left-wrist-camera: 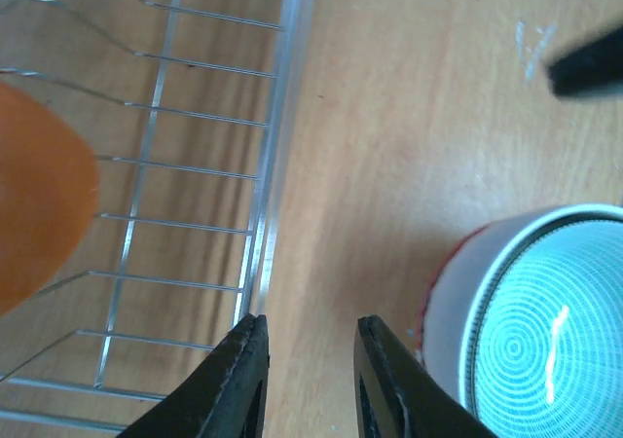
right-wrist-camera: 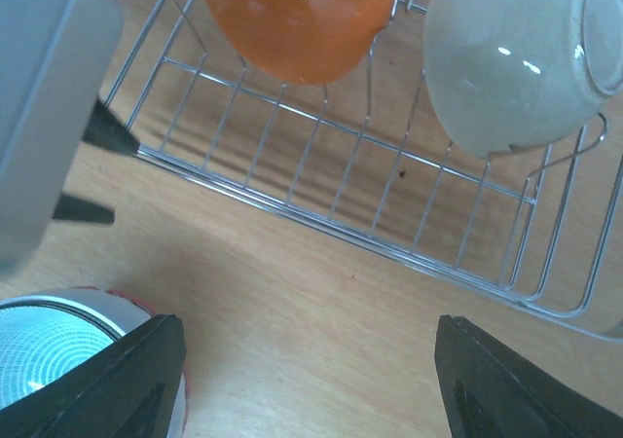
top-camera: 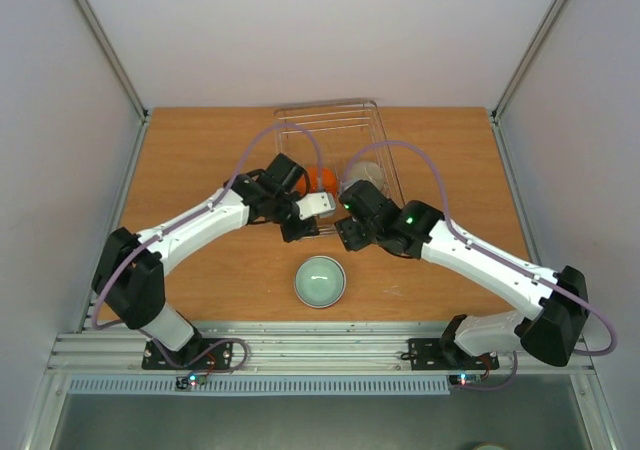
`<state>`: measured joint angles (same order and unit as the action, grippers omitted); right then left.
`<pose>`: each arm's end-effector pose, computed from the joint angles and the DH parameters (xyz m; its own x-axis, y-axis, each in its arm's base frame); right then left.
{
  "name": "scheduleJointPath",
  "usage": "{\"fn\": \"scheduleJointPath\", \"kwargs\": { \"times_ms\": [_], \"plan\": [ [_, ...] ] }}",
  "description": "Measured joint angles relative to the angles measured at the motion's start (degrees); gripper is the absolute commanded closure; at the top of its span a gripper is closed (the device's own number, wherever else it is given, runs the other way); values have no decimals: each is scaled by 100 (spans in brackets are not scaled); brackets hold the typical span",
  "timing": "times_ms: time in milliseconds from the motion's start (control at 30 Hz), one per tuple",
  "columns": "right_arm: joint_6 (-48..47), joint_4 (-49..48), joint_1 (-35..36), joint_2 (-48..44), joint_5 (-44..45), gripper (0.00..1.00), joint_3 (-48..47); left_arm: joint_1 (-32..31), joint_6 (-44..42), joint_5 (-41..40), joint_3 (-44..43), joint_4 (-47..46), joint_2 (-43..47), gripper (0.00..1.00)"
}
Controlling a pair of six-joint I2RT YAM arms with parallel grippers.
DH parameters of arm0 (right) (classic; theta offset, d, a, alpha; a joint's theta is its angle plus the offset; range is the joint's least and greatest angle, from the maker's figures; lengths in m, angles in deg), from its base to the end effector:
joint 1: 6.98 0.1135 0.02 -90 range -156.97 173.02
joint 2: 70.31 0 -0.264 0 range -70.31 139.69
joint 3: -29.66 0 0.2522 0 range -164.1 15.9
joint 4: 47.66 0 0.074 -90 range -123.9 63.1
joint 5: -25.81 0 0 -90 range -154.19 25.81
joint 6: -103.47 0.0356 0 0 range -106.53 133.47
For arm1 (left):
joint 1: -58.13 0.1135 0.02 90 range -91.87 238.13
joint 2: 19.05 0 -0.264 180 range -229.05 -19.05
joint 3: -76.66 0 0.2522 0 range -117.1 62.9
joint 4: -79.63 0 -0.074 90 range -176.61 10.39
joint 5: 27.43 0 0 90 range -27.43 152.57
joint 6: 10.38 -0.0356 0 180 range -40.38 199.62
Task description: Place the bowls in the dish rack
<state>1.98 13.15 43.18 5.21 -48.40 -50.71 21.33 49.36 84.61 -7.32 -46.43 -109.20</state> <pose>0.1778 0.1980 0.3007 -0.3925 -0.7696 -0.5036 -0.7342 0.5920 -0.3325 0.2520 -0.2052 0.2576 -0.2444 0.7662 -0.5944 0.9588 0.2826 -0.0299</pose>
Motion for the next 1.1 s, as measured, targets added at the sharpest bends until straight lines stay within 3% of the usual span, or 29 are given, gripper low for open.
{"fn": "scheduleJointPath", "kwargs": {
  "times_ms": [467,1100],
  "plan": [
    [304,52,-208,-468,63,24,466,-656,90,-721,741,308,704,77],
    [463,-155,-240,-437,9,21,772,-1270,299,-791,1045,501,708,78]
  ]
}}
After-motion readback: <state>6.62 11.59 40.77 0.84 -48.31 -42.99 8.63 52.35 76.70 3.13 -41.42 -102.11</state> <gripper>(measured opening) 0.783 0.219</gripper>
